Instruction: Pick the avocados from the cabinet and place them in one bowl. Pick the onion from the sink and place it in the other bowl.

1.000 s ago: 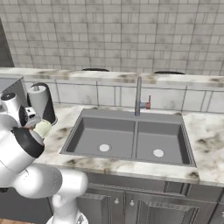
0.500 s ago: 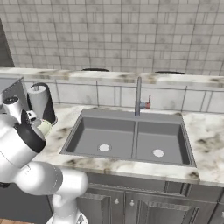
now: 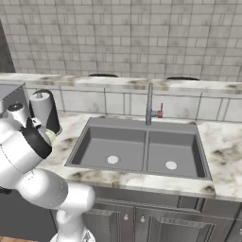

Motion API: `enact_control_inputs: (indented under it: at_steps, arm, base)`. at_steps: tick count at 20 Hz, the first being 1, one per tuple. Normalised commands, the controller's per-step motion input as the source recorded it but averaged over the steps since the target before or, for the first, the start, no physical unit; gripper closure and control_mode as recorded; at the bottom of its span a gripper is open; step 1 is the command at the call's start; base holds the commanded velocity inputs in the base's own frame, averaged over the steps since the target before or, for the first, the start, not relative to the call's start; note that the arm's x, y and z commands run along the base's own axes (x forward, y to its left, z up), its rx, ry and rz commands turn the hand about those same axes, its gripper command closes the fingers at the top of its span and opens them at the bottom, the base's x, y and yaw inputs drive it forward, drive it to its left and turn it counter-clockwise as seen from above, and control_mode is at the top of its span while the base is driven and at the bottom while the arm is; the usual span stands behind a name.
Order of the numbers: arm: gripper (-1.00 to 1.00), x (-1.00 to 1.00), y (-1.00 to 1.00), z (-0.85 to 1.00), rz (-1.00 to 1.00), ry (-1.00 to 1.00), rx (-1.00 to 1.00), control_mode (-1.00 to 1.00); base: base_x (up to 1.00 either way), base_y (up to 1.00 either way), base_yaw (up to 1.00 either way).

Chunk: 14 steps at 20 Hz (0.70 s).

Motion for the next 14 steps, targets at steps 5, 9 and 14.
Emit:
enact_control_inputs:
  at_steps: [5,9,14]
  arm:
    - [-1.00,0.22,0.00,0.08,0.06,0.00,-0.02,-1.00]
    - [-1.00,0.04,0.00,0.29,0.02,0.06,-0.09,-1.00]
    - [-1.00,-0.23,-0.13,0.50,0.00,0.02,-0.06,-1.00]
  base:
    - [0.00,0.00,0.00]
    - [0.00,0.00,0.00]
    - [0.00,0.00,0.00]
